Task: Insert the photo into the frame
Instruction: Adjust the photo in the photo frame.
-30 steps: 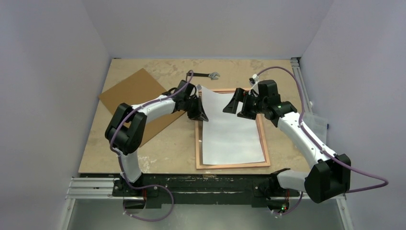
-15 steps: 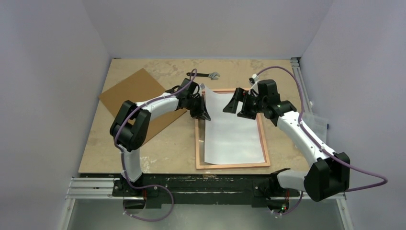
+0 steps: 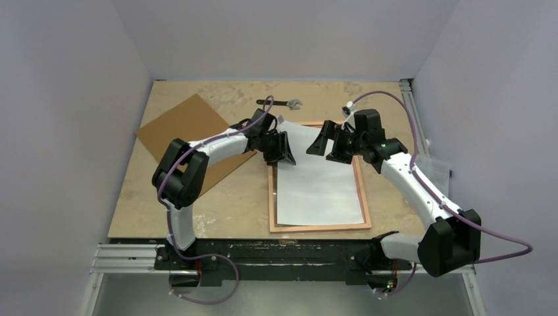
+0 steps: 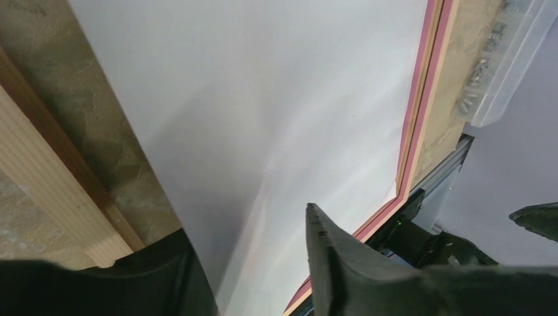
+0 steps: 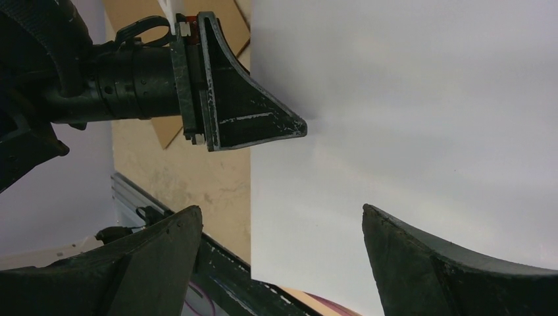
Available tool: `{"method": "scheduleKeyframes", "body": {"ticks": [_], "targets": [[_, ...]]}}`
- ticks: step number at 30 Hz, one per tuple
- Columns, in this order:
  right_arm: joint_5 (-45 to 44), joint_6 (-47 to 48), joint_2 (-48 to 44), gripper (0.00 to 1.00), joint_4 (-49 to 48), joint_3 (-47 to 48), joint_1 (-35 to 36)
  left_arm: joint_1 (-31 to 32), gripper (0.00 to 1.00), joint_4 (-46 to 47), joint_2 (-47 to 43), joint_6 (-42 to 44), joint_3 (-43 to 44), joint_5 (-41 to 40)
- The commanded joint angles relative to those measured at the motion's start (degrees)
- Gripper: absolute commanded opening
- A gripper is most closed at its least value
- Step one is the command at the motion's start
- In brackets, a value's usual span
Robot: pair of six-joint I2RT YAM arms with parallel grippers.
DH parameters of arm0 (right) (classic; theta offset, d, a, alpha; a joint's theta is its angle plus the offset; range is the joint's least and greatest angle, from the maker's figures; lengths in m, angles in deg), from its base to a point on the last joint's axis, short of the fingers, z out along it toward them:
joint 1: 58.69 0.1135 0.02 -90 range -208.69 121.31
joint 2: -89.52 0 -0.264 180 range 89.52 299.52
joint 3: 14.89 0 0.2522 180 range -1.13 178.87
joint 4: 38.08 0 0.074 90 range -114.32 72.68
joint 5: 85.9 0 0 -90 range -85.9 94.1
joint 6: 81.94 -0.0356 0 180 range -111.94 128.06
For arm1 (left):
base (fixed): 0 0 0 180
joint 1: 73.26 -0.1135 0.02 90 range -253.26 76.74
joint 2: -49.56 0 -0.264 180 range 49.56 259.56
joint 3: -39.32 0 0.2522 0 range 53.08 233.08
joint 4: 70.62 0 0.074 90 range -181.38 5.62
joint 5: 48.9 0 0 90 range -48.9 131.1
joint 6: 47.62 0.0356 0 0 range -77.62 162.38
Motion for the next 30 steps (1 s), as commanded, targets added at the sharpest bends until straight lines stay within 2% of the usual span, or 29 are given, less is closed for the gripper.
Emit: {"method": "scheduleKeyframes", "body": {"ticks": [1, 4, 9, 19, 25, 30], "targets": [[0.4, 1.2, -0.2, 0.91, -0.5, 2.1, -0.3, 0.9, 0.53, -2.9, -4.6, 1.1, 1.1, -4.1], [0.4, 1.2, -0.6, 0.91, -0.5, 1.9, -0.3, 1.6, 0.72, -8.1, -6.9, 3.0, 2.6, -9.2], [0.1, 1.4, -0.8, 0.91, -0.4, 1.7, -0.3, 3.4, 0.86, -17.0, -10.2, 5.4, 5.8, -18.3], [0.0, 2.5, -0.8, 0.91, 0.1, 1.3, -0.3, 3.9, 0.89, -23.2, -17.0, 6.6, 4.3, -29.7], [-0.3, 2.5, -0.1, 0.91, 0.3, 0.6, -0.2, 3.8, 0.89, -23.3, -18.8, 6.4, 0.7, -32.7], [0.6, 1.7, 1.9, 0.91, -1.2, -0.3, 0.2, 2.0, 0.90, -21.1, -17.9, 4.8, -4.7, -31.6]]}}
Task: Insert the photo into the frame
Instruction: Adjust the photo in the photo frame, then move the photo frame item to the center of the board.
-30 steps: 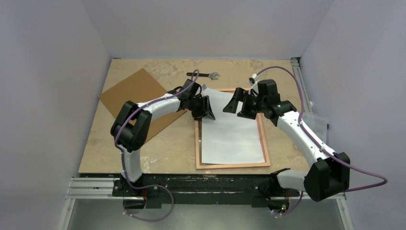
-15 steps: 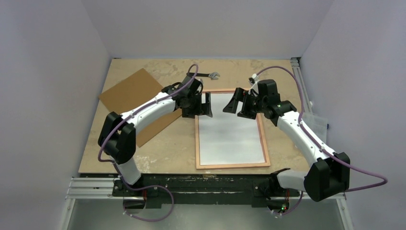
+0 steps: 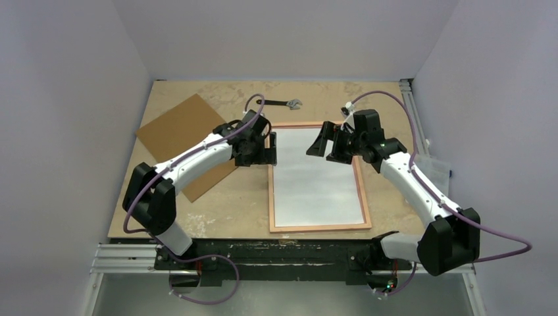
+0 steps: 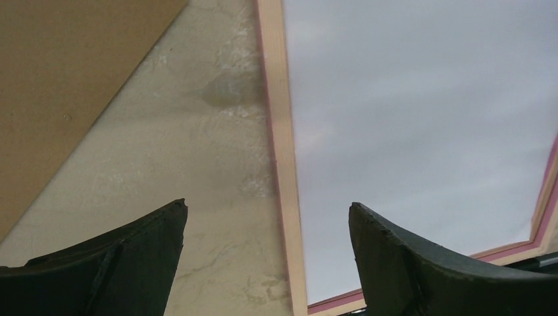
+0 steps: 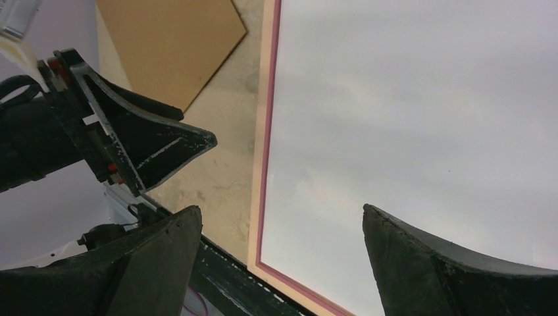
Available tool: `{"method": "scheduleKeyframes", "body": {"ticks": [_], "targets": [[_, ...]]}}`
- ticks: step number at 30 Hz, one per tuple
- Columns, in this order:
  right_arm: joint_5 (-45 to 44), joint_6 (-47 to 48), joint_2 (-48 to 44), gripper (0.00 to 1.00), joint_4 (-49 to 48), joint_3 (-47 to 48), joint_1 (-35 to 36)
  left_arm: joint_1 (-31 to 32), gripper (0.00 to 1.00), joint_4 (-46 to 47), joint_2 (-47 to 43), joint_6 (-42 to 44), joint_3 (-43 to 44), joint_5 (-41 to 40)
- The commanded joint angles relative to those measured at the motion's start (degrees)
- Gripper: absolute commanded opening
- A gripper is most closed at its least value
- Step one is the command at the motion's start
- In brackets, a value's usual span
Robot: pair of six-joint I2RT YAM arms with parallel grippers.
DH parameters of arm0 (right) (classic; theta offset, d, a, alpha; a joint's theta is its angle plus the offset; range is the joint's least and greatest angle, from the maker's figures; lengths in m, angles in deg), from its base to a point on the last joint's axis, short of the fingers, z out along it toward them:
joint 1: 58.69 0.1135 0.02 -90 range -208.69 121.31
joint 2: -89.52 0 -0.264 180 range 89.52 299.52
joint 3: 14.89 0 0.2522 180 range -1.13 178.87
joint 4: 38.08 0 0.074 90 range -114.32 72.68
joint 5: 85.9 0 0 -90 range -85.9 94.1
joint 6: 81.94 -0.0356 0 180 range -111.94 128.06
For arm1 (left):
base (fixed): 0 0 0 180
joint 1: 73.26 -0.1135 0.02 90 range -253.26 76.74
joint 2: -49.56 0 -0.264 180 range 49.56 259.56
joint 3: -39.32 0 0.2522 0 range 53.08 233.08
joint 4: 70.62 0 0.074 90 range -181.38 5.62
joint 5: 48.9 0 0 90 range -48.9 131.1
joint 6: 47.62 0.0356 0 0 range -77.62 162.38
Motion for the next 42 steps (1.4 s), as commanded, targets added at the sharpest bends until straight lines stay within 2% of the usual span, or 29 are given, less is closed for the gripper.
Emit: {"method": "scheduleKeyframes", "body": {"ticks": [1, 5, 9, 14, 21, 26, 32, 36, 42], "targets": [[0.6, 0.1, 2.6, 0.91, -1.9, 0.0, 0.5, -2.5, 0.90, 1.4, -0.3, -1.1, -5.2, -0.4], [0.0, -0.1, 8.7, 0.91, -3.1, 3.3, 3.3, -8.5, 0.90, 4.3, -1.2, -2.9, -11.3, 3.5], [-1.7, 0.8, 18.1, 0.91, -2.4, 11.2, 7.8, -16.5, 0.91, 7.1, -4.8, -4.1, -17.9, 6.8], [-2.3, 2.9, 33.0, 0.93, 3.5, 28.1, 12.3, -27.6, 0.91, 8.5, -10.9, -3.3, -24.6, 9.1], [-3.0, 4.2, 51.2, 0.93, 10.4, 53.9, 15.6, -40.2, 0.91, 8.6, -23.0, -2.2, -34.2, 7.4], [-2.6, 3.3, 63.1, 0.92, 15.4, 69.7, 17.6, -46.8, 0.91, 5.7, -29.2, -2.5, -37.0, 4.3], [-3.6, 2.5, 69.8, 0.90, 14.6, 74.5, 19.5, -52.9, 0.89, 4.3, -32.4, -1.8, -39.6, 4.4], [-4.7, 2.4, 73.3, 0.89, 15.4, 75.9, 20.7, -56.0, 0.88, 5.6, -29.9, -0.3, -39.8, 6.7], [-6.7, 2.9, 74.8, 0.88, 14.2, 75.0, 22.2, -56.8, 0.87, 10.8, -23.9, -1.1, -40.0, 11.4]]}}
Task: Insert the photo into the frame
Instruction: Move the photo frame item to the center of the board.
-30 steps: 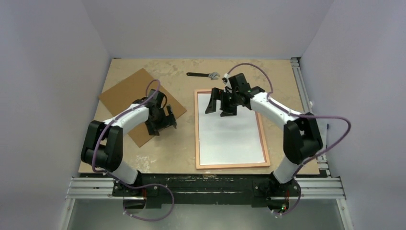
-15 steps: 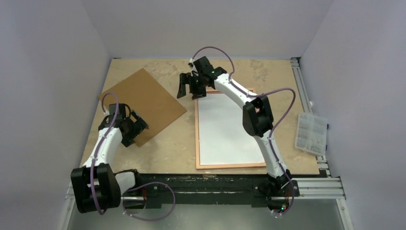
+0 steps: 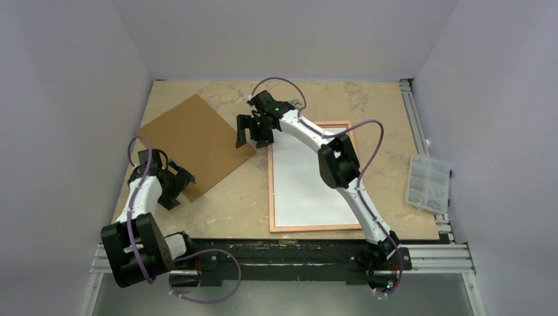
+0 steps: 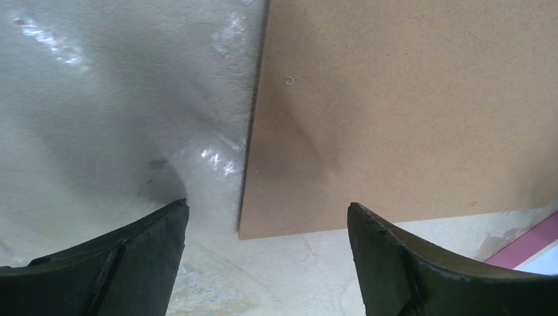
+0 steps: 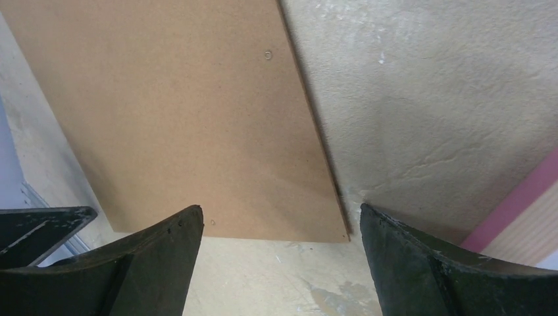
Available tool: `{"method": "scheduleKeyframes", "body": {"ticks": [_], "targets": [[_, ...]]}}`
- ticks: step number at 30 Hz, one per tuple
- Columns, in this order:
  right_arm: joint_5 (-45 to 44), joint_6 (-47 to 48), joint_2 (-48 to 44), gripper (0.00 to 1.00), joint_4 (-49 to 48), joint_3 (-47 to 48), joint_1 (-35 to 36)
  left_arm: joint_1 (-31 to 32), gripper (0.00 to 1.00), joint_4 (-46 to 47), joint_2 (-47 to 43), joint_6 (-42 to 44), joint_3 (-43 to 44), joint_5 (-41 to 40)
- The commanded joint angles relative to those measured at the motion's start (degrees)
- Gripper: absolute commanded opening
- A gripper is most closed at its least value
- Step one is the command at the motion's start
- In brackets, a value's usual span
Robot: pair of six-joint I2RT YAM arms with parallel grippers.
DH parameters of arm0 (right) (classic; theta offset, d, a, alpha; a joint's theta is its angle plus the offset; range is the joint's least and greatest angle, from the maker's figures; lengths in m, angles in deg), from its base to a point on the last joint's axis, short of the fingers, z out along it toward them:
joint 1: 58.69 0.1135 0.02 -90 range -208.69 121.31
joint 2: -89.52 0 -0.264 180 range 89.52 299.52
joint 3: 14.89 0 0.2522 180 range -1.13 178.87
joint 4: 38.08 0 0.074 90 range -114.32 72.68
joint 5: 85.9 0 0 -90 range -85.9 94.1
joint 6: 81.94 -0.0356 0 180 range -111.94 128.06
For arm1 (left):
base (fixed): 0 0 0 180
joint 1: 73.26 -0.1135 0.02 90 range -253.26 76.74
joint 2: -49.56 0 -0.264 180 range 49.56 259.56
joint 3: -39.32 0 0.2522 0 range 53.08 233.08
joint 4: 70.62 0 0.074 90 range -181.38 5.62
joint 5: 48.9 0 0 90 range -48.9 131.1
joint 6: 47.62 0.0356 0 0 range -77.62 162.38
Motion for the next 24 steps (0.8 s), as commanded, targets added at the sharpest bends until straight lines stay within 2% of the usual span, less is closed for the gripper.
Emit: {"method": "scheduleKeyframes", "body": {"ticks": [1, 4, 7, 17, 24], "targets": [[-2.1, 0.5, 1.4, 0.88, 0.5, 0.7, 1.4, -0.6, 0.87, 5.7, 4.1, 0.4, -0.2, 4.5], [-0.3, 0.4, 1.2, 0.87, -0.2, -0.5, 2.1, -0.6, 0.87, 7.6, 5.6, 0.0, -0.3, 6.3], [3.4, -0.7, -1.8, 0.86, -3.8, -5.5, 2.8, -0.6, 0.87, 9.8, 6.3, 0.1, -0.4, 8.2], [9.8, -2.7, -17.5, 0.85, -12.4, -21.8, 3.2, 0.1, 0.87, 11.5, 6.9, 2.0, -1.5, 15.5], [12.7, -2.0, -30.3, 0.85, -13.5, -31.8, 4.0, 7.7, 0.87, 9.3, 3.5, 1.4, -3.1, 14.2]]}}
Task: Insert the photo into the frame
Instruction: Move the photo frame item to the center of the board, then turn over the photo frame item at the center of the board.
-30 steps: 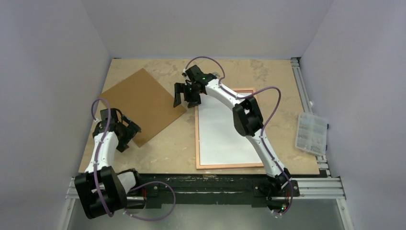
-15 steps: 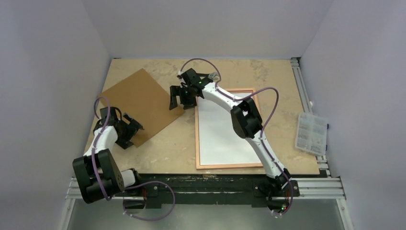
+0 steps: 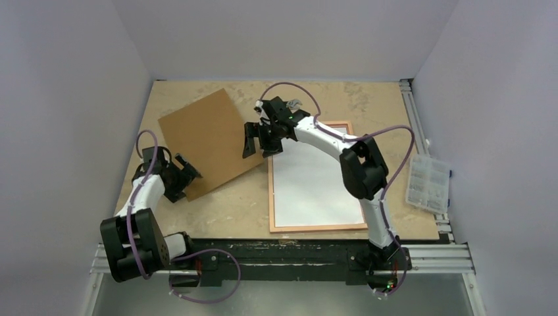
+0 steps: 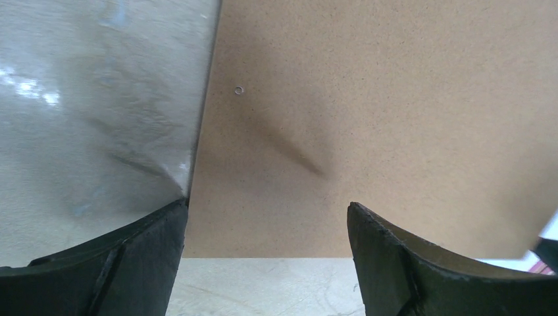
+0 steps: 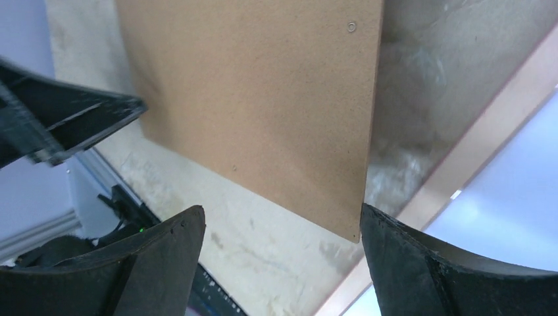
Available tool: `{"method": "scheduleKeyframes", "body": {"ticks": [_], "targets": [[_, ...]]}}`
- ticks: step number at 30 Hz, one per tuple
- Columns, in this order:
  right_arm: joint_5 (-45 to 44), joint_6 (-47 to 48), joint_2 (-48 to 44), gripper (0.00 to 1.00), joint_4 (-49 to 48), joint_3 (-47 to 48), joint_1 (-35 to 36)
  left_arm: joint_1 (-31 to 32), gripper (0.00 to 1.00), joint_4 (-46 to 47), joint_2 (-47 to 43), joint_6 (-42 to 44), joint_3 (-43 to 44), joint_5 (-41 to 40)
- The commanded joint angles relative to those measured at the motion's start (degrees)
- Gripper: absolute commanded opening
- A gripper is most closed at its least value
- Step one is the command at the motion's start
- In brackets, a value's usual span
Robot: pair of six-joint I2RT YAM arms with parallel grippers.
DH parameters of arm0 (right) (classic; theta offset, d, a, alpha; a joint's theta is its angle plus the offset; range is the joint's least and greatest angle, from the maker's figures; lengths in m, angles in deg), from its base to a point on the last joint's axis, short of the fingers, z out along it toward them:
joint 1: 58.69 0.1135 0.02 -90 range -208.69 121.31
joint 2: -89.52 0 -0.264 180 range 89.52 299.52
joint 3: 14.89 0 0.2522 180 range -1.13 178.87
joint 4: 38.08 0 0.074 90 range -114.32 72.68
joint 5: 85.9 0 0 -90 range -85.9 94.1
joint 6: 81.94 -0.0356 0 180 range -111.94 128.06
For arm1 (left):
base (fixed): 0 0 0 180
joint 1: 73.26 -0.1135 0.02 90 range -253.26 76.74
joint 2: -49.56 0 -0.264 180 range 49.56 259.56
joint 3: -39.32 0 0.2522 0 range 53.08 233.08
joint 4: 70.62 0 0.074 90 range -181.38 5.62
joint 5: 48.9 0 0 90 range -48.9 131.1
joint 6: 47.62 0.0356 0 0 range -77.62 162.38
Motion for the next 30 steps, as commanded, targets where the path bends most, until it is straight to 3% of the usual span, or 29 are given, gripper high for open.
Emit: {"method": "scheduleKeyframes", "body": {"ticks": [1, 11, 17, 22, 30], "targets": [[8.6, -1.2, -11.5, 0.85, -4.1, -5.1, 2.7, 7.2, 0.87, 0.5, -1.4, -1.4, -2.5, 5.0], [6.9, 1.0, -34.1, 0.85, -1.1, -31.3, 3.4, 17.4, 0.86, -4.8, -9.7, -5.5, -2.0, 4.4], [2.8, 1.5, -47.8, 0.87, 2.1, -44.4, 3.4, 22.6, 0.86, -9.2, -20.8, -8.7, -8.9, 2.0], [-10.5, 4.4, -47.3, 0.92, 7.7, -46.2, 1.5, 23.9, 0.87, -11.5, -25.8, -11.7, -9.8, -1.2], [3.1, 7.5, -40.3, 0.88, -0.3, -45.3, -11.2, 23.9, 0.87, -11.5, -16.8, -8.0, -3.8, -4.1]]}}
